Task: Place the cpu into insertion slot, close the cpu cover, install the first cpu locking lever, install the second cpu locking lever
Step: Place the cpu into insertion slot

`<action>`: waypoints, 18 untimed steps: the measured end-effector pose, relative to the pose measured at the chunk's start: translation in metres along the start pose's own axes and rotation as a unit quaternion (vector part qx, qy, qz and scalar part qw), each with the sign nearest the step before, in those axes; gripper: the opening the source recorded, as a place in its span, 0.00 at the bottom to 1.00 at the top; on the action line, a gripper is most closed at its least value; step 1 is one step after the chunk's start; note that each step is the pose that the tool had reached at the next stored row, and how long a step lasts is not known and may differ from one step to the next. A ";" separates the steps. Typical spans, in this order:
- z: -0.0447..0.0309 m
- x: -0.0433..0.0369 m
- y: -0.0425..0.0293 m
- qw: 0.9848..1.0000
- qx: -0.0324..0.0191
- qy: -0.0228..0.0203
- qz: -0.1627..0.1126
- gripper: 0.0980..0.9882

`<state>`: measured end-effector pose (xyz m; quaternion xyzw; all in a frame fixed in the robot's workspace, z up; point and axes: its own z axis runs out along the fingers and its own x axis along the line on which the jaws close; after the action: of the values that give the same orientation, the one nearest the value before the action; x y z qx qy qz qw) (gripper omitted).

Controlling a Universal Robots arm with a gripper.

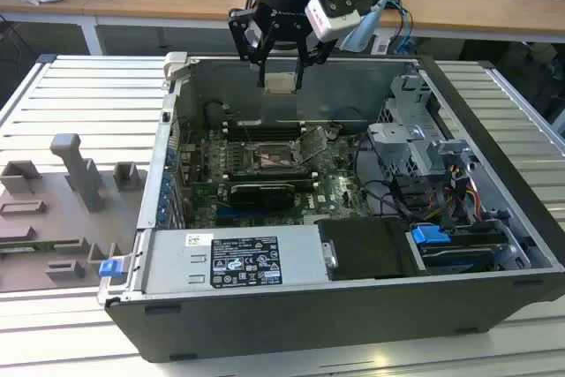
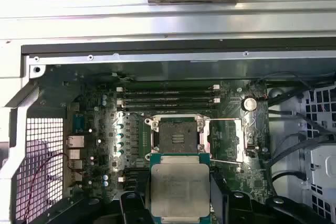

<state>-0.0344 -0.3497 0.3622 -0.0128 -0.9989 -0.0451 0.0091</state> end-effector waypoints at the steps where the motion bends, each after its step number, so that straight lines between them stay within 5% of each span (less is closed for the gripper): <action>1: 0.0000 0.0000 0.0000 1.000 0.000 0.000 0.003 0.50; 18: 0.0004 0.0000 0.0000 0.999 -0.001 -0.004 0.043 0.50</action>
<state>-0.0344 -0.3497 0.3617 -0.0555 -0.9974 -0.0455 0.0072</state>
